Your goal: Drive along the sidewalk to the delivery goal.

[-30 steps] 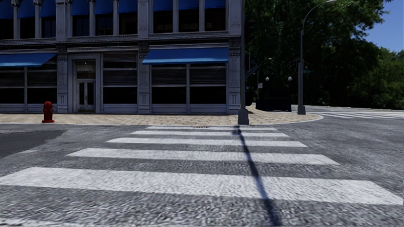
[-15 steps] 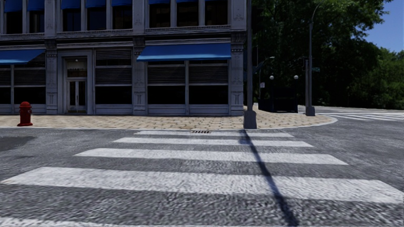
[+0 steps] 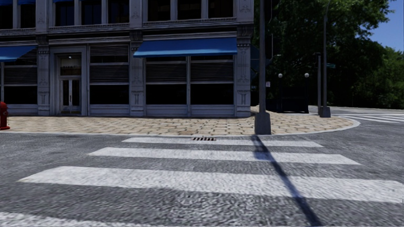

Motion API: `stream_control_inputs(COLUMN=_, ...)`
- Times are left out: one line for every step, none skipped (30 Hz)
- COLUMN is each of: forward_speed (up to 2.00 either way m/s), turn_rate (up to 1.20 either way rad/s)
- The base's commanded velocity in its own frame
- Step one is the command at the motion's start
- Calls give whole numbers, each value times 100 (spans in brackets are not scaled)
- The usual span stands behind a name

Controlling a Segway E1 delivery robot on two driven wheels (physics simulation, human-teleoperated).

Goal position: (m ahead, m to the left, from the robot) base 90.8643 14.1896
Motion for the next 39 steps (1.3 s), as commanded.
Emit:
stream_control_inputs(forward_speed=198, turn_rate=0)
stream_control_inputs(forward_speed=200, turn_rate=0)
stream_control_inputs(forward_speed=200, turn_rate=0)
stream_control_inputs(forward_speed=200, turn_rate=0)
stream_control_inputs(forward_speed=200, turn_rate=0)
stream_control_inputs(forward_speed=200, turn_rate=0)
stream_control_inputs(forward_speed=200, turn_rate=0)
stream_control_inputs(forward_speed=200, turn_rate=0)
stream_control_inputs(forward_speed=200, turn_rate=0)
stream_control_inputs(forward_speed=199, turn_rate=0)
stream_control_inputs(forward_speed=199, turn_rate=0)
stream_control_inputs(forward_speed=199, turn_rate=0)
stream_control_inputs(forward_speed=199, turn_rate=0)
stream_control_inputs(forward_speed=199, turn_rate=0)
stream_control_inputs(forward_speed=199, turn_rate=0)
stream_control_inputs(forward_speed=199, turn_rate=12)
stream_control_inputs(forward_speed=199, turn_rate=19)
stream_control_inputs(forward_speed=199, turn_rate=19)
stream_control_inputs(forward_speed=199, turn_rate=22)
stream_control_inputs(forward_speed=199, turn_rate=22)
stream_control_inputs(forward_speed=199, turn_rate=6)
stream_control_inputs(forward_speed=199, turn_rate=6)
stream_control_inputs(forward_speed=199, turn_rate=0)
stream_control_inputs(forward_speed=199, turn_rate=0)
stream_control_inputs(forward_speed=199, turn_rate=0)
stream_control_inputs(forward_speed=199, turn_rate=0)
stream_control_inputs(forward_speed=200, turn_rate=0)
stream_control_inputs(forward_speed=200, turn_rate=0)
stream_control_inputs(forward_speed=200, turn_rate=0)
stream_control_inputs(forward_speed=200, turn_rate=0)
stream_control_inputs(forward_speed=200, turn_rate=0)
stream_control_inputs(forward_speed=200, turn_rate=0)
stream_control_inputs(forward_speed=200, turn_rate=0)
stream_control_inputs(forward_speed=200, turn_rate=0)
stream_control_inputs(forward_speed=200, turn_rate=0)
stream_control_inputs(forward_speed=200, turn_rate=0)
stream_control_inputs(forward_speed=200, turn_rate=0)
stream_control_inputs(forward_speed=200, turn_rate=0)
stream_control_inputs(forward_speed=200, turn_rate=0)
